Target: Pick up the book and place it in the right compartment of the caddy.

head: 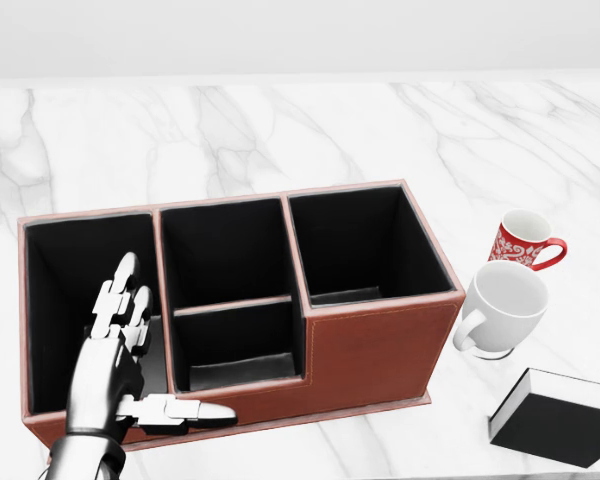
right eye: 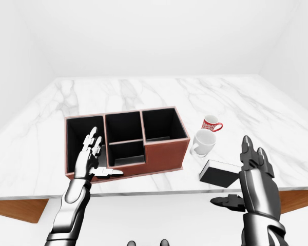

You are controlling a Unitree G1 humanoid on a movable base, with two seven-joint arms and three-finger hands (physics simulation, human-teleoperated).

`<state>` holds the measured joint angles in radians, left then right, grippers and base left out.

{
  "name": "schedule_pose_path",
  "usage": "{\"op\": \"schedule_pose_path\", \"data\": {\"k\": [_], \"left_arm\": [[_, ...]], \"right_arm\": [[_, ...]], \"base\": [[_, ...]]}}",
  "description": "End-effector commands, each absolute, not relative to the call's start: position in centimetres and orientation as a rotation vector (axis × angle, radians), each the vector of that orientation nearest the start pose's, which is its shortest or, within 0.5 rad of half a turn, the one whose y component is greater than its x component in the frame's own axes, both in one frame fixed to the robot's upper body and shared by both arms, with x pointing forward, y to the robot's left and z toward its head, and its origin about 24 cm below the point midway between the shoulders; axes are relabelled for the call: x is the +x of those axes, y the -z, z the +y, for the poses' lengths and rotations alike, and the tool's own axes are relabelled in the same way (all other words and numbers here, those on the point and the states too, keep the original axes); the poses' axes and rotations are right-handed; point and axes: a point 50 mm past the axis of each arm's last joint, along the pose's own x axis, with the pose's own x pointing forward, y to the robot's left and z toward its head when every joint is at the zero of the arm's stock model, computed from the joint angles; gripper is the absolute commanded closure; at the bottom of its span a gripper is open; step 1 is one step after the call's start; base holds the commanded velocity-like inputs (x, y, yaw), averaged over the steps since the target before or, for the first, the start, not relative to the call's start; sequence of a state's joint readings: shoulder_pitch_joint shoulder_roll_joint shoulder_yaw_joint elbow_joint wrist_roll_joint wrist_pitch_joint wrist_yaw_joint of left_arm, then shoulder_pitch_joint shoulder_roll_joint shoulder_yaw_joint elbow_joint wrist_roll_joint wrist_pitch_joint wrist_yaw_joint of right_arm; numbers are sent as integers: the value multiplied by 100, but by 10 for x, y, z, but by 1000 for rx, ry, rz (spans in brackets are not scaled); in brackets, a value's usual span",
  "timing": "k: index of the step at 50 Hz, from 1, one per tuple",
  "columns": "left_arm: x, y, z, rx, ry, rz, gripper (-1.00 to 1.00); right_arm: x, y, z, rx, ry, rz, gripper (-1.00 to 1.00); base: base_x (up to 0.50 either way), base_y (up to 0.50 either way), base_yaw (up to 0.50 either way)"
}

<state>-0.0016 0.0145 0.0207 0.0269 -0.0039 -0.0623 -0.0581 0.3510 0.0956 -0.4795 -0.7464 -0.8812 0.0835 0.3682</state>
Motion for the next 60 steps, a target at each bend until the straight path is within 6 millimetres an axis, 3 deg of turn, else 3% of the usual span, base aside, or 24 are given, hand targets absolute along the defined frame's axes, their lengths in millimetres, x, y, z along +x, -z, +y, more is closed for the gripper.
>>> {"op": "schedule_pose_path", "data": {"k": [1, 7, 13, 17, 30, 60], "left_arm": [[254, -41, 154, 13, 38, -37, -100], [253, -43, 154, 14, 38, -38, -100], [253, -41, 154, 14, 38, -37, -100], [253, -42, 154, 13, 38, -38, -100], [253, -43, 154, 13, 37, -39, -100], [254, -43, 154, 12, 36, -42, -100]], "right_arm": [[145, -115, -259, -1000, 404, 189, -100], [149, -114, -262, -1017, 399, 195, -100], [151, -123, -263, -1052, 388, 190, -100], [160, -141, -259, -1135, 332, 156, -100], [179, -150, -251, -1218, 236, 138, -100], [221, -138, -245, -1248, 165, 96, -100]], "base": [[0, 0, 0], [0, 0, 0], [0, 0, 0], [0, 0, 0], [0, 0, 0], [0, 0, 0]]}}
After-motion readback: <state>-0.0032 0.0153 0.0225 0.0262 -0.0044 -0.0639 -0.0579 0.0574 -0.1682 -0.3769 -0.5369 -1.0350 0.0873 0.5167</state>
